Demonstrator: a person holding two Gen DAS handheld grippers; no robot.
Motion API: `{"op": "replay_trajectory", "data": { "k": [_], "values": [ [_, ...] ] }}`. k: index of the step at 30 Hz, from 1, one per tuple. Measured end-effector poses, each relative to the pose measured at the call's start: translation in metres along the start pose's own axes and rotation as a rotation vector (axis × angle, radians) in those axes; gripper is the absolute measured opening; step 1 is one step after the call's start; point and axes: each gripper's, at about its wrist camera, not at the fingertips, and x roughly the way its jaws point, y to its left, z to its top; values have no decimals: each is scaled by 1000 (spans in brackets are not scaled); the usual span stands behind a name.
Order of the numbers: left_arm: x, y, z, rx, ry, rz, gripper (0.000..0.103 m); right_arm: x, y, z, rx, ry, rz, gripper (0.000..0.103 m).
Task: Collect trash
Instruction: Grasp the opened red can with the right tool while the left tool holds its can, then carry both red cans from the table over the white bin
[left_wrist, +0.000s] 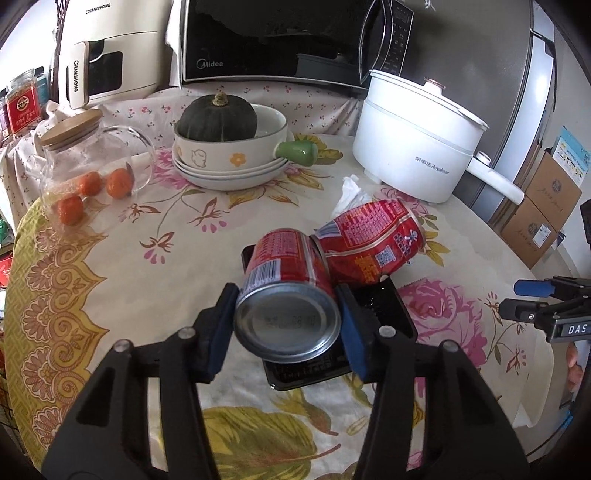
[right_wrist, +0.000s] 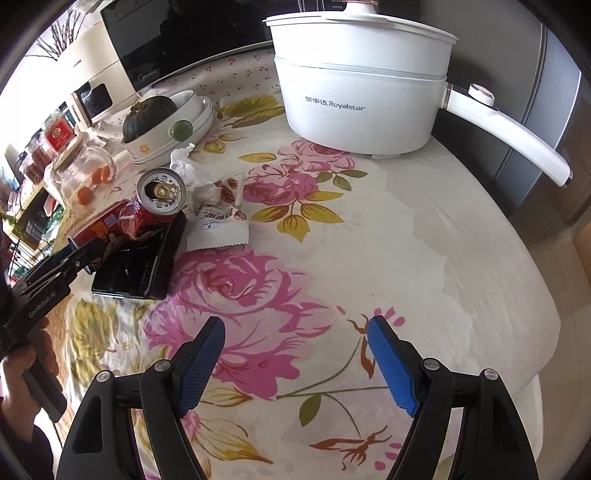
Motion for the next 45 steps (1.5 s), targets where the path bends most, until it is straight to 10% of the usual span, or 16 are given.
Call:
{"op": "replay_trajectory", "data": {
  "k": [23, 29, 45],
  "values": [
    [-57, 64, 9, -112, -116, -7, 54, 55, 89, 66, 92, -83, 217, 80],
    [-53, 65, 7, -124, -98, -3, 54, 65, 80, 74, 195, -97, 282, 48],
    [-86, 14, 6, -63, -93, -10, 54, -25, 55, 49, 105, -170, 228, 47]
  ]
}}
